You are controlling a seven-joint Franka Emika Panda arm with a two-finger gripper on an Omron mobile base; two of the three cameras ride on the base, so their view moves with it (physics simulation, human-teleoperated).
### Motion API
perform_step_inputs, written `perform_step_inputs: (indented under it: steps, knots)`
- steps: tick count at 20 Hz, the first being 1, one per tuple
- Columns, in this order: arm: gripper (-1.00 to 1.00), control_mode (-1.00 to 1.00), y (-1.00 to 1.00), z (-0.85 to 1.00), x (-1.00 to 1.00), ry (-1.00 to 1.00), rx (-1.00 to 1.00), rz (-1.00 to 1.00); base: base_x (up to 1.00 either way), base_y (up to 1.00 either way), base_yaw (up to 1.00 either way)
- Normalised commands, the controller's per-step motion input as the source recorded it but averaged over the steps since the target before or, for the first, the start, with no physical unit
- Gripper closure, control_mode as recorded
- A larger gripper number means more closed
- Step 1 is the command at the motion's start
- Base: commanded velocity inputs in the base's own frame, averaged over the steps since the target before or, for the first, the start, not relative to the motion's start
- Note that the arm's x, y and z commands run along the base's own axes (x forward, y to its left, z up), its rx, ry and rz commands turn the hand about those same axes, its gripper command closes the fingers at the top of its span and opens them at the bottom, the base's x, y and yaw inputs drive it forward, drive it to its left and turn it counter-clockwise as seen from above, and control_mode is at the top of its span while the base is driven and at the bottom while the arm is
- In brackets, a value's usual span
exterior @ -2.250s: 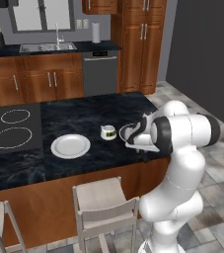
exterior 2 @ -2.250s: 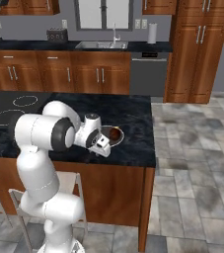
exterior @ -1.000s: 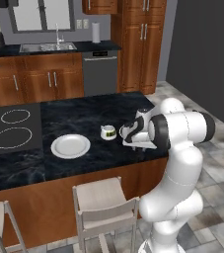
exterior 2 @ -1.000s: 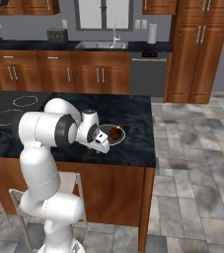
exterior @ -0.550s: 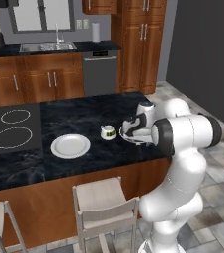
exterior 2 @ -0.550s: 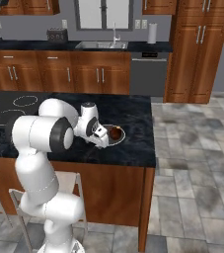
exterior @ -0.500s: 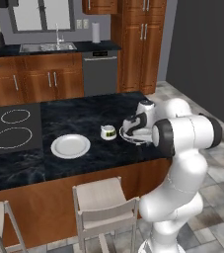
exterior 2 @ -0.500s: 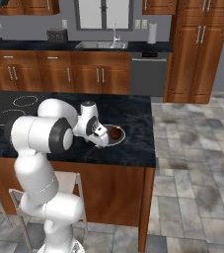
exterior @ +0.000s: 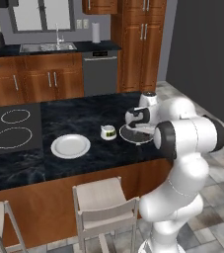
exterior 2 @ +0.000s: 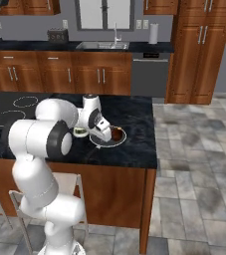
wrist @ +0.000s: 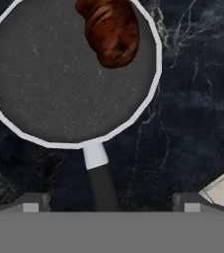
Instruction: Pick up the pan with the steak in it and place it on the dining table. Then place the steak on the plate.
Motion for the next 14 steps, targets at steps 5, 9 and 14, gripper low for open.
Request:
perform_step_inputs:
  steps: [5, 9, 14]
  knots:
    - [-1.0, -1.0, -0.35, 0.05, 0.69, 0.07, 0.0, -0.03, 0.0, 0.0, 0.0]
    - [-1.0, -1.0, -0.24, -0.02, 0.86, 0.03, 0.0, 0.0, 0.0, 0.0, 0.0]
    - [-1.0, -1.0, -0.21, -0.13, 0.71, 0.01, 0.0, 0.05, 0.0, 0.0, 0.0]
